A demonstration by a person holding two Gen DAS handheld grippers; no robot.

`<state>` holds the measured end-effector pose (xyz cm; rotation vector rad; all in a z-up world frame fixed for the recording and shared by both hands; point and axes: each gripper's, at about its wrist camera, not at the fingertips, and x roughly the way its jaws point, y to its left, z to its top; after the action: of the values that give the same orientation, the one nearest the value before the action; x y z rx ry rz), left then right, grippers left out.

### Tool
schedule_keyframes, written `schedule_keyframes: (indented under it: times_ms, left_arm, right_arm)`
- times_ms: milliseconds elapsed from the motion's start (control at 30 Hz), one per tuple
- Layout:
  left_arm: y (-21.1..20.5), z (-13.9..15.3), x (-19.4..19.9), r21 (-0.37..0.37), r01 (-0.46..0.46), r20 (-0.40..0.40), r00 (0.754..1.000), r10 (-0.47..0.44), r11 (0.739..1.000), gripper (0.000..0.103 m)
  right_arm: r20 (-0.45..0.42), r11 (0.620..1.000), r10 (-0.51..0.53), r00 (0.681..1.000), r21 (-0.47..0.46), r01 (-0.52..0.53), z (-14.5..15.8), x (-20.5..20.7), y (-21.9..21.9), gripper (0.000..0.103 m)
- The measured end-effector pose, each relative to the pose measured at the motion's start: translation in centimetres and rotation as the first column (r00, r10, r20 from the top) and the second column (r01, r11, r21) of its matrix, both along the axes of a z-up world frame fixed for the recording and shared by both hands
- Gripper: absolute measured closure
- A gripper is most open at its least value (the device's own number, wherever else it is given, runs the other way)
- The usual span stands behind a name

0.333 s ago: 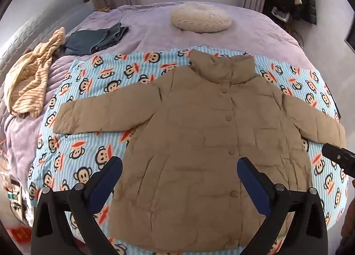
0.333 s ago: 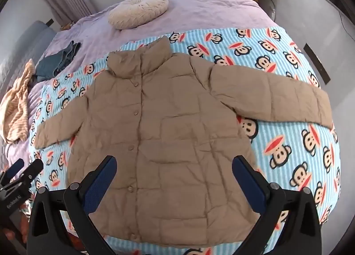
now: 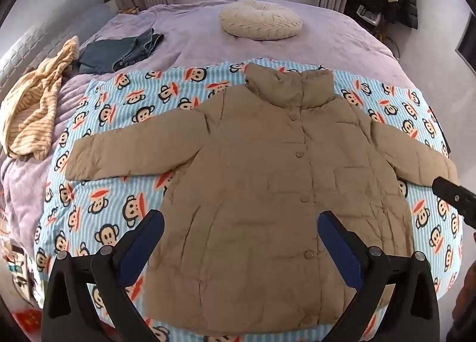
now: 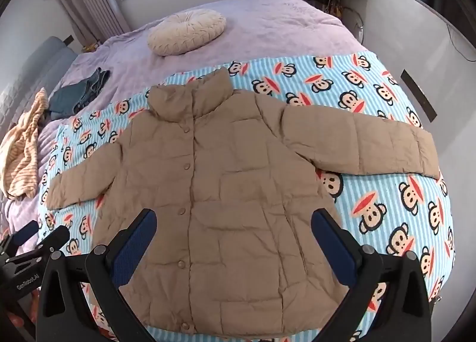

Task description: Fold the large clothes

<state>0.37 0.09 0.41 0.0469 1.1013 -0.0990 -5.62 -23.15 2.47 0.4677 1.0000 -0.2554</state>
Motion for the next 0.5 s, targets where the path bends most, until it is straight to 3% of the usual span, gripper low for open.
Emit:
schedule_keyframes:
  times_ms: [200, 233, 500]
  left_arm:
    - [0.8, -0.3, 0.3, 0.0, -0.015, -0.014, 1.0, 0.015, 1.0, 0.0]
    - [0.4, -0.4, 0.3, 0.006, -0.019, -0.013, 1.0, 0.019, 1.0, 0.0]
    - [0.7, -0.6, 1.1, 0.014, -0.037, -0.017, 0.999, 0.037, 0.999, 0.0]
  right_arm:
    - [-0.035, 0.997, 0.055, 0.998, -0.046, -0.057, -0.2, 0.9, 1.4, 0.0]
    - [-0.074, 0.979, 0.146, 0.987, -0.131, -0.155, -0.1, 1.0, 1.6, 0.0]
    - [-0.106, 0.983, 0.116, 0.988, -0.127, -0.13, -0.7, 1.9, 1.1, 0.0]
